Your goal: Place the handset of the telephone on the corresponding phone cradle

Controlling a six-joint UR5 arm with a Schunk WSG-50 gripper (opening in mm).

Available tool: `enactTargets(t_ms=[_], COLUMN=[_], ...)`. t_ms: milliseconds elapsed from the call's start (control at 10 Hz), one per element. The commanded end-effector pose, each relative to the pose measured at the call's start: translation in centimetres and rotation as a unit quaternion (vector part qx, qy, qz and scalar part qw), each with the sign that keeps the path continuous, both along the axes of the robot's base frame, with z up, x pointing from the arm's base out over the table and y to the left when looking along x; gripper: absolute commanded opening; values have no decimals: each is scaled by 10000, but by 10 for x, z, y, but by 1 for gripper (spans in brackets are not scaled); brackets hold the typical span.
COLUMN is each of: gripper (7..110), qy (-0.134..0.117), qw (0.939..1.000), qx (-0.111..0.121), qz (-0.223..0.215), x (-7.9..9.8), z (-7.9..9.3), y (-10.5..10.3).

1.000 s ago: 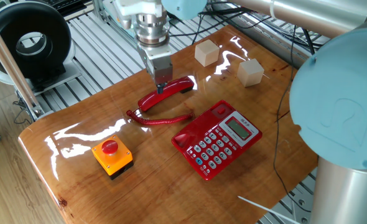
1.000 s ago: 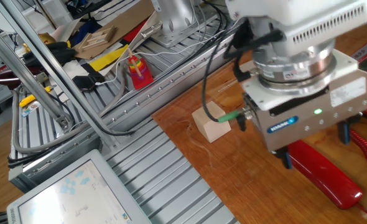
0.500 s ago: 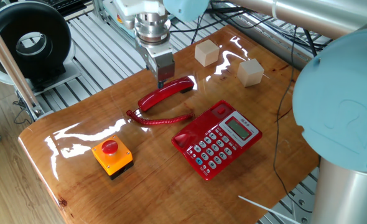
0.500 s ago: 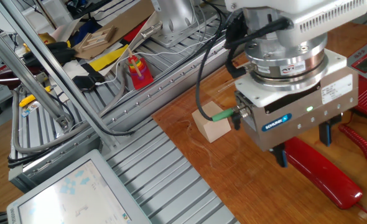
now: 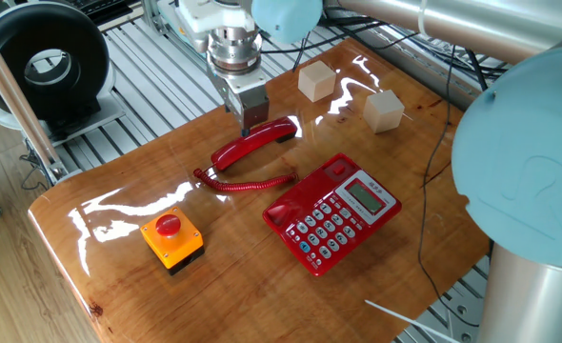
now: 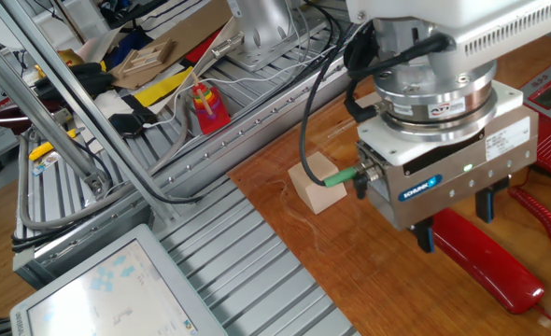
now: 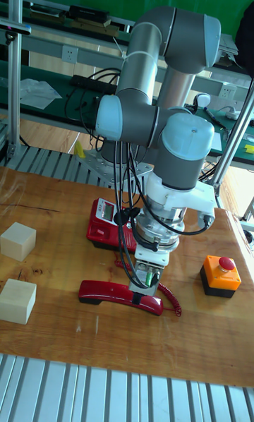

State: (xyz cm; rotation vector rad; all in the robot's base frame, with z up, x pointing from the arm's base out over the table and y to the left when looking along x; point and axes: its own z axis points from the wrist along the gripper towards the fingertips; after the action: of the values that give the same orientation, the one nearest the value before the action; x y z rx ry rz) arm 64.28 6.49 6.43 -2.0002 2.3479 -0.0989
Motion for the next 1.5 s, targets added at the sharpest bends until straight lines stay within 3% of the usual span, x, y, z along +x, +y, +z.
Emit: enactTargets(t_ms=[0,300,500,600,800,900,1000,1300,1400], gripper=[66,66,66,66,66,44,44,44,44], qy=[-132,-308,-253,-74,425,628,633,592,576], qw=[9997,9989,9992,9997,9940,9914,9918,9945,9950], qx=[-82,261,280,231,300,185,84,-555,-628], qz=[193,239,156,-9,-959,-1132,-1107,-657,-514], x=[7,15,12,4,-21,-32,-32,-32,-31], z=[1,2,2,1,-1,0,0,1,2], y=[-4,13,14,10,12,7,2,-30,-33])
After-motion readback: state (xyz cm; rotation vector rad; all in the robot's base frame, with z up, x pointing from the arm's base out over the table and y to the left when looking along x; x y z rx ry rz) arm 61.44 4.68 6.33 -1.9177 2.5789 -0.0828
